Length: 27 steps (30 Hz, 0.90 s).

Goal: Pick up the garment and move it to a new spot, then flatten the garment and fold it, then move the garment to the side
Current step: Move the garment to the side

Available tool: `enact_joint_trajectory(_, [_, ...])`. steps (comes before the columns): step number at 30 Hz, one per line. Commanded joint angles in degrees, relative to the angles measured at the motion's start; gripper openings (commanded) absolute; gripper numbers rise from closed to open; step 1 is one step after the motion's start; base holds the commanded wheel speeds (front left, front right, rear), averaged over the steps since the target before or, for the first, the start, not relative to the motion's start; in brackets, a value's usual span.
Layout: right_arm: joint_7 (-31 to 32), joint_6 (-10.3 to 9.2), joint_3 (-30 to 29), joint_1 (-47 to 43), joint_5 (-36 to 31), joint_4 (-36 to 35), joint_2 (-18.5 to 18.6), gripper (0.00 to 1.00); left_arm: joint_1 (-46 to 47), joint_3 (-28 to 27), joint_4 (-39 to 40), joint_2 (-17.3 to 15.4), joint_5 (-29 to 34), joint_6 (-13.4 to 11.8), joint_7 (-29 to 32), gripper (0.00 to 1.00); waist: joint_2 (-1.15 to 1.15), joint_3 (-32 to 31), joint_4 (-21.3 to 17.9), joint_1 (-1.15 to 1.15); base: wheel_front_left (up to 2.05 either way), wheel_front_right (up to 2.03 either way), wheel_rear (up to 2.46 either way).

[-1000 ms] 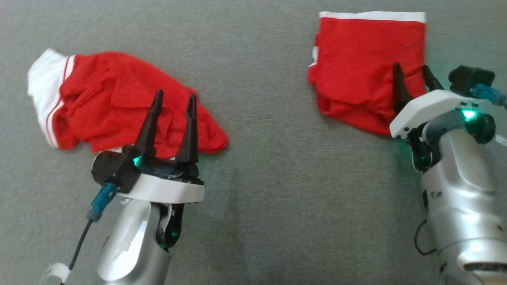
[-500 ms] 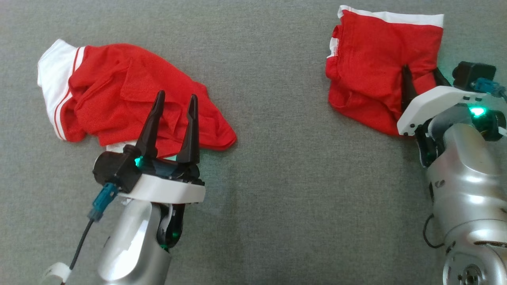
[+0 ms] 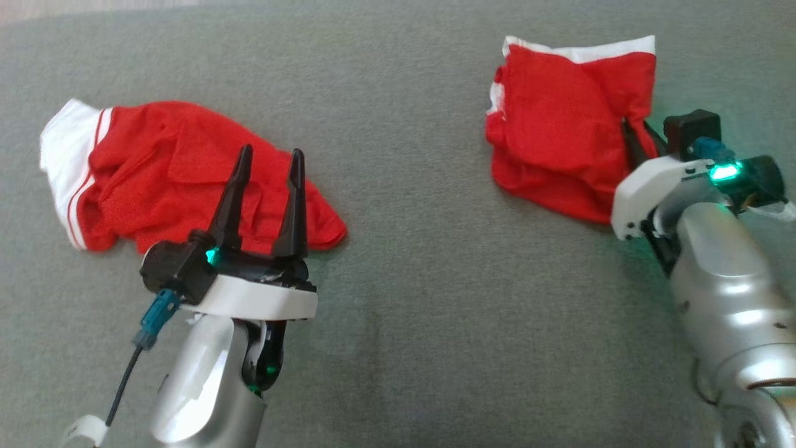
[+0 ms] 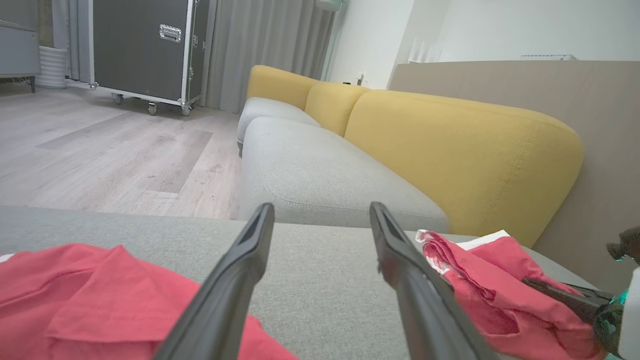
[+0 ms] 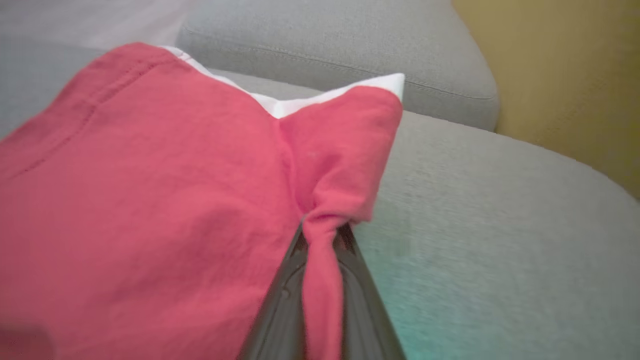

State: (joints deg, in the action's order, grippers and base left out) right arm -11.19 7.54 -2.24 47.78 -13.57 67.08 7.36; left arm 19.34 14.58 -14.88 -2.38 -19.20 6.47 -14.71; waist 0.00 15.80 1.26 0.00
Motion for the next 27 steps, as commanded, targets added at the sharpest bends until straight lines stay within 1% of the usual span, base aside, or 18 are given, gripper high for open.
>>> enact_joint_trajectory(1, [-0.69,-0.05,1.43,2.53,-0.37,-1.08,0.62,0.00,0.20,-2.06,1.91,-0.50,-0.60,-0.37,-0.29,1.00,0.00,-0.46,-0.60,0.00,0.00,0.00,0.00])
enact_joint_trajectory(4, [-0.93,-0.05,5.90,3.23,-0.87,0.40,4.74,0.00,0.09,-2.31,2.16,-0.50,-0.62,-0.40,-0.29,1.00,0.00,-0.48,-1.20,0.00,0.00,0.00,0.00])
enact_joint_trajectory(9, [-1.47,-0.05,12.05,4.58,-1.11,2.58,13.51,0.00,0.87,-2.65,2.68,-0.50,-0.30,-0.30,-0.29,1.00,0.00,1.05,-1.49,0.00,0.00,0.00,0.00])
enact_joint_trajectory(13, [-1.35,-0.05,14.93,5.13,-1.98,3.72,21.25,0.00,1.94,-2.31,2.97,-0.50,-0.19,-0.08,-0.29,1.00,0.00,2.82,-0.80,0.00,0.00,0.00,0.00])
enact_joint_trajectory(15, [-1.06,-0.05,14.55,5.71,-1.72,3.89,24.24,0.00,2.38,-2.18,2.95,-0.50,-0.16,0.00,-0.29,1.00,0.00,3.66,-0.43,0.00,0.00,0.00,0.00])
enact_joint_trajectory(17, [-0.74,-0.05,13.93,6.34,-1.62,3.69,26.23,0.00,2.72,-2.20,2.83,-0.50,-0.01,0.08,-0.29,1.00,0.00,4.35,-0.20,0.00,0.00,0.00,0.00])
enact_joint_trajectory(20, [-0.19,-0.05,13.11,6.79,-1.81,3.36,28.04,0.00,3.28,-2.24,2.63,-0.50,0.13,0.22,-0.29,1.00,0.00,5.11,0.18,0.00,0.00,0.00,0.00])
enact_joint_trajectory(27, [1.34,-0.05,10.26,6.16,-2.24,2.23,28.91,0.00,4.14,-2.50,2.12,-0.50,0.15,0.47,-0.29,1.00,0.00,5.47,0.83,0.00,0.00,0.00,0.00])
